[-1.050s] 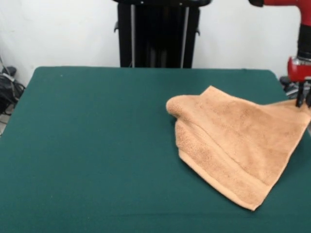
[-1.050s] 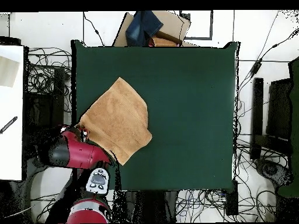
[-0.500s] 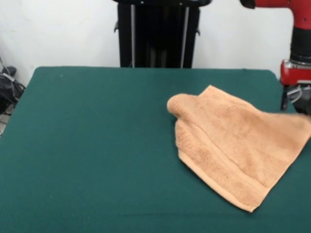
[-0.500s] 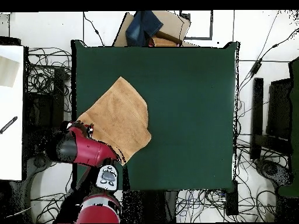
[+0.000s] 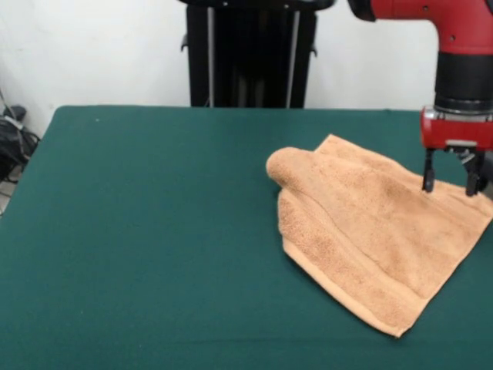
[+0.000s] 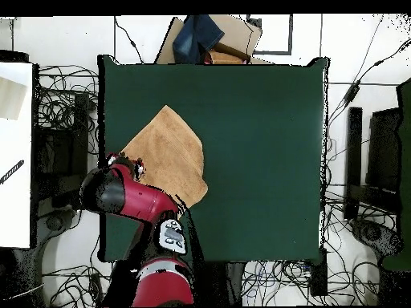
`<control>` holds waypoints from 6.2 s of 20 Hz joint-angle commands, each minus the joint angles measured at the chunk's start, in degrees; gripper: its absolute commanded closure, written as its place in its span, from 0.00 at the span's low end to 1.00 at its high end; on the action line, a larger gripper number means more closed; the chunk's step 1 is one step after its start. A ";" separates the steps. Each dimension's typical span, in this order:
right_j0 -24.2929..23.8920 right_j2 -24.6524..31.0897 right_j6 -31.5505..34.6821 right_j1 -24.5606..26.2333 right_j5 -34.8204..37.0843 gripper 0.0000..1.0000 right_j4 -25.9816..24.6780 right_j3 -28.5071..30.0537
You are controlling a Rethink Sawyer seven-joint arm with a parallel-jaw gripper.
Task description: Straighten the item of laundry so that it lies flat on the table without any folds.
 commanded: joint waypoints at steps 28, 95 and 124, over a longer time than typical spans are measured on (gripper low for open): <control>-12.69 3.23 5.33 2.77 9.21 0.00 -15.06 -7.57; -9.09 -7.82 2.93 23.11 33.89 0.00 -26.35 -45.56; -13.88 -0.58 6.38 16.47 41.17 0.00 -21.21 -32.59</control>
